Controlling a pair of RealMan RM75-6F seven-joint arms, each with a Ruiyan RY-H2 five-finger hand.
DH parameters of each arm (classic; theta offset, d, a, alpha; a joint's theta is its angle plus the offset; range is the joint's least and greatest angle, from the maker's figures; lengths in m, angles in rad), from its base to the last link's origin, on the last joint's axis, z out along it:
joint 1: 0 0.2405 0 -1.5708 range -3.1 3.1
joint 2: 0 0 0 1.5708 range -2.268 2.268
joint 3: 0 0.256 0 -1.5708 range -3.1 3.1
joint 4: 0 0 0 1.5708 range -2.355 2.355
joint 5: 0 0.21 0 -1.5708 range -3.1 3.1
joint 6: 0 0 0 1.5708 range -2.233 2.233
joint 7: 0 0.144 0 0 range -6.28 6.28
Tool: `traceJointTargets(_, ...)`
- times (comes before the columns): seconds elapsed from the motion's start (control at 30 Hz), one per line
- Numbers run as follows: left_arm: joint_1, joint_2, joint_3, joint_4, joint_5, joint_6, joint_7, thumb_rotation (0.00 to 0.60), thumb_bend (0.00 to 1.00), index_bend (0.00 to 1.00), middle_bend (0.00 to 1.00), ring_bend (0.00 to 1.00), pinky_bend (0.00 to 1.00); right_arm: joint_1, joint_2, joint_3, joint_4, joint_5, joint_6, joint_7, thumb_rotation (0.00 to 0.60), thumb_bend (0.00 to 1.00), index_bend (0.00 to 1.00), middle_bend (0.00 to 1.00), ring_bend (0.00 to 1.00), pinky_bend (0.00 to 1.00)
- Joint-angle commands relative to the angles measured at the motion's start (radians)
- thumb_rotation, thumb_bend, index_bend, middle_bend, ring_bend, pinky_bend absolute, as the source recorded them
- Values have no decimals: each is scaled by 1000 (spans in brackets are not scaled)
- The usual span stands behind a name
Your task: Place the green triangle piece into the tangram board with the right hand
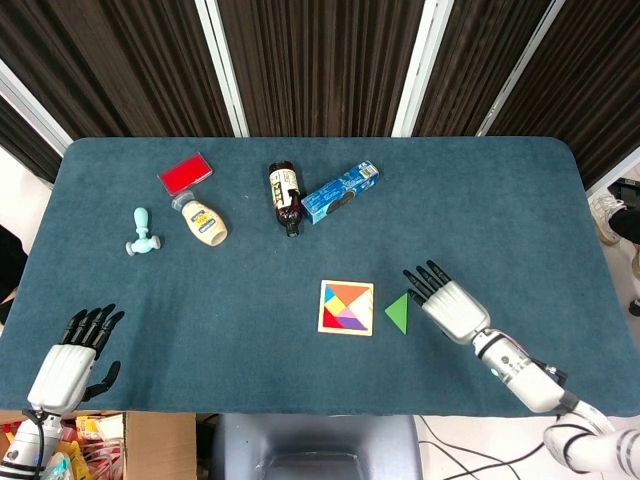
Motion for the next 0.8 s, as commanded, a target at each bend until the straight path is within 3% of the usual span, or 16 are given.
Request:
traceJointTargets(0.03,2,1,1,0,2,4,-1,600,467,0,0,0,5,24,-31,3,21,25,-26,-15,600,270,349,0,0,0)
traceJointTargets(0.43,2,1,-6,4,-8,5,-5,600,467,0,0,0,6,94,-131,-5,109,51,-81,-20,600,361,437,0,0,0)
traceJointTargets(0.8,6,8,-7,-2,-8,13,-10,600,465,0,0,0,6,136,-184,-20,157,92,-108,-39,600,394,455,0,0,0)
